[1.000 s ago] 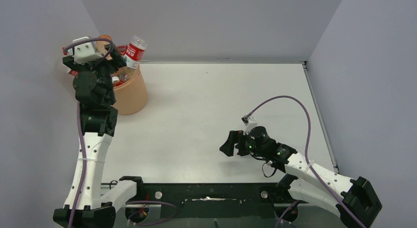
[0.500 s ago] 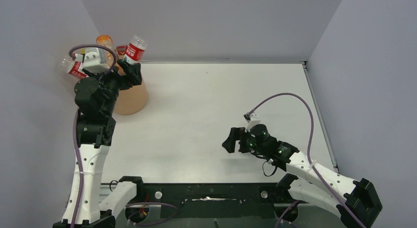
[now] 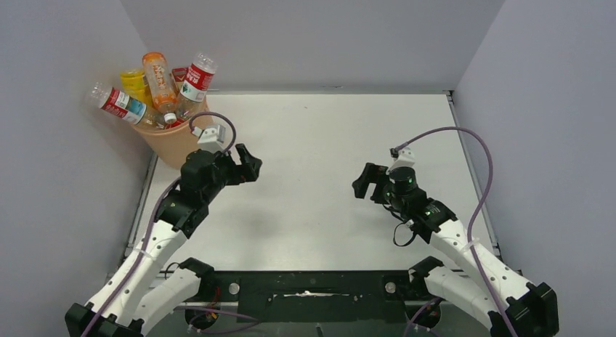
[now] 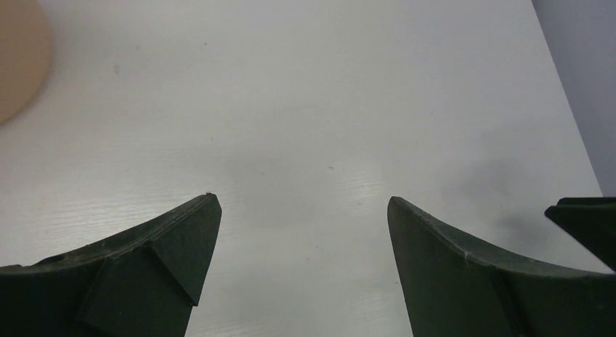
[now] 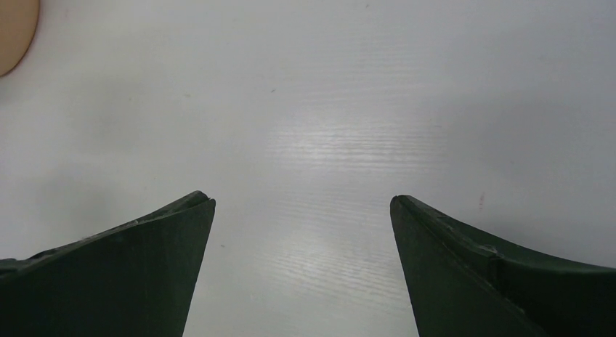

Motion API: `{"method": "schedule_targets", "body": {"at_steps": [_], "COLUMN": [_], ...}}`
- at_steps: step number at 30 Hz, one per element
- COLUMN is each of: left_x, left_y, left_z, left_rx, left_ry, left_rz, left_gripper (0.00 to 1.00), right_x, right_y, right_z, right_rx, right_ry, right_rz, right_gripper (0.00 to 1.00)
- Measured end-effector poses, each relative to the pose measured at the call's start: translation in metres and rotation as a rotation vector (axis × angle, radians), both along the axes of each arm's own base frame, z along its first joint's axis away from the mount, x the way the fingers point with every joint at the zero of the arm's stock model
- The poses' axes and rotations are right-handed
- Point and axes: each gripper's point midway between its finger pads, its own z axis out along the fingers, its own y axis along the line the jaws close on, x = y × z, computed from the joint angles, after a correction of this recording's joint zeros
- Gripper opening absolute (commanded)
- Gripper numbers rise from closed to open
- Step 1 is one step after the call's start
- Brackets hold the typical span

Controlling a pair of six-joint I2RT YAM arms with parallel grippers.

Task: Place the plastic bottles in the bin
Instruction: Reset both arms

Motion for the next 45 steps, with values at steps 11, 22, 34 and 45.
{"method": "schedule_targets", "body": {"at_steps": [11,22,34,45], "left_x": [0.012,0.035,0.067,0.069], "left_y": [-0.011,0.037,0.105,0.134], "left_z": [-0.093,-0.124,-0.122,-0.155], "left_rx": [0.163,0.327,0.382,0.499], "left_ry": [0.122,0.142,0.088,0.080], "left_rz": [0.080,0.251,0.436,0.471], "left_gripper": [0.86,0.86,0.86,0.89], "right_x": [0.022,0.033,0.041,0.053], "right_y": [-0.075,-0.147,-0.200,-0.233], "right_z": [-0.012,-0.023,-0.032,-0.045], "right_rx": [-0.076,-0.212,-0.278,-0.350], "right_ry": [-0.062,-0.172,-0.198,-0.208], "right_rz": [-0.243,-0.465,-0.629,-0.743], "right_gripper": [0.98,0.98,0.98,0.98]}}
